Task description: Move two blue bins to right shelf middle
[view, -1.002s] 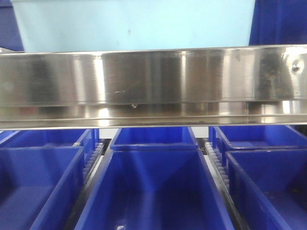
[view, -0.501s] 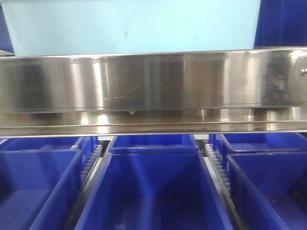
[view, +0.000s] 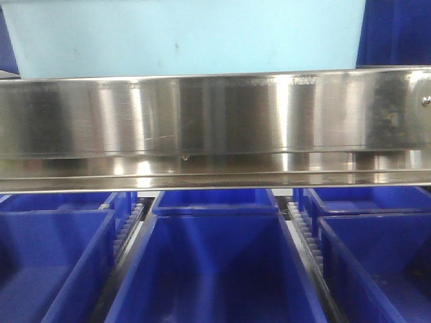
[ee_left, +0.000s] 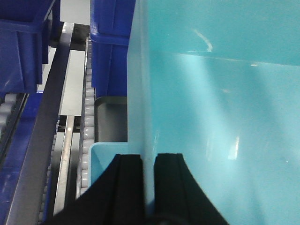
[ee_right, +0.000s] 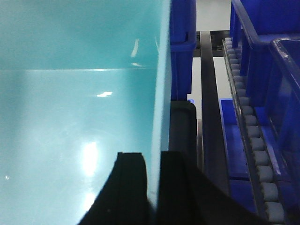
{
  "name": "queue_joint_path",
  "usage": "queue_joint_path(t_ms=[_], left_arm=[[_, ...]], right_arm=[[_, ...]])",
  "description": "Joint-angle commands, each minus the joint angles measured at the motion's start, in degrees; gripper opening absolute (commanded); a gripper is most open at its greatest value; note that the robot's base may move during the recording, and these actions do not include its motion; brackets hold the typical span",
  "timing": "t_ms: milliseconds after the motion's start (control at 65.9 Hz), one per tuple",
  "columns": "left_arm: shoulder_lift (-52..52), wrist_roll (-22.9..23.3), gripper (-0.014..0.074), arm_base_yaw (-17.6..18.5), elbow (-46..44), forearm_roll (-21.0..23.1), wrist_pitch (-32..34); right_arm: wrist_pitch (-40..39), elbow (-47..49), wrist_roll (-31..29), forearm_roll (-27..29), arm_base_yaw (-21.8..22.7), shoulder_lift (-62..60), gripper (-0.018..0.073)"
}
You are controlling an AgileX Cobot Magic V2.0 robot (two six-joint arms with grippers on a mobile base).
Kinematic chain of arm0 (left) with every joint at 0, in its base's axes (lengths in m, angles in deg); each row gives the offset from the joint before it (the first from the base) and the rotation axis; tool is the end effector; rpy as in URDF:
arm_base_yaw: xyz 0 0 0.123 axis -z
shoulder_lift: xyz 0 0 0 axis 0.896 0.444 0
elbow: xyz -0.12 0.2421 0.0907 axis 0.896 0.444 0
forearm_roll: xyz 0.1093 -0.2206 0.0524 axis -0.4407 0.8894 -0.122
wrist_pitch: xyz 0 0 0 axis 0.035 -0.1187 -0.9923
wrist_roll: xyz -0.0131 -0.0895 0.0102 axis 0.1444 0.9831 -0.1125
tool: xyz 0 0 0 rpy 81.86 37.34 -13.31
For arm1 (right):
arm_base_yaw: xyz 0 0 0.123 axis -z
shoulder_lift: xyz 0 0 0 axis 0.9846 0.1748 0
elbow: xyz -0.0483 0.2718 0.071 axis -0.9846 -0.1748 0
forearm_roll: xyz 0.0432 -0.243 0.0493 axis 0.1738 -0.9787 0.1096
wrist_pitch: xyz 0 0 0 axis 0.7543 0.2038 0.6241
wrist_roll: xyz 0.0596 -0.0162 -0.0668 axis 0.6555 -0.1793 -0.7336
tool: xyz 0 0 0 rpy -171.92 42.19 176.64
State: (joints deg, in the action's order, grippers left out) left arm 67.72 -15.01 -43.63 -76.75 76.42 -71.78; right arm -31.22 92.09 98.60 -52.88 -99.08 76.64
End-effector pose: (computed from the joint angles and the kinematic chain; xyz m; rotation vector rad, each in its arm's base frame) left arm 0.2867 -0.0919 0.4660 -0.0144 1.9385 -0.2908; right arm 0.2998 0.0871 0.4846 0.0143 1.9896 0.1917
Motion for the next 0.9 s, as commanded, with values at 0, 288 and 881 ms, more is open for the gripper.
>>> queue_joint_path(t_ms=[0, 288, 881], left_arm=[[-0.94, 0.41, -0.0111, -0.1, -0.45, -0.04, 2.91], [-0.94, 0.41, -0.0111, -0.1, -0.45, -0.04, 2.91], [-0.94, -1.73, -0.0111, -0.1, -0.45, -12.09, 2.24]], right_arm=[[-2.25, 0.57, -0.5, -0.98, 0.04, -0.57, -0.0162], [-2.25, 0.57, -0.5, -0.98, 0.04, -0.57, -0.0162], [-1.58, 0.57, -9.29, -0.5, -0.71, -0.47, -0.0162]])
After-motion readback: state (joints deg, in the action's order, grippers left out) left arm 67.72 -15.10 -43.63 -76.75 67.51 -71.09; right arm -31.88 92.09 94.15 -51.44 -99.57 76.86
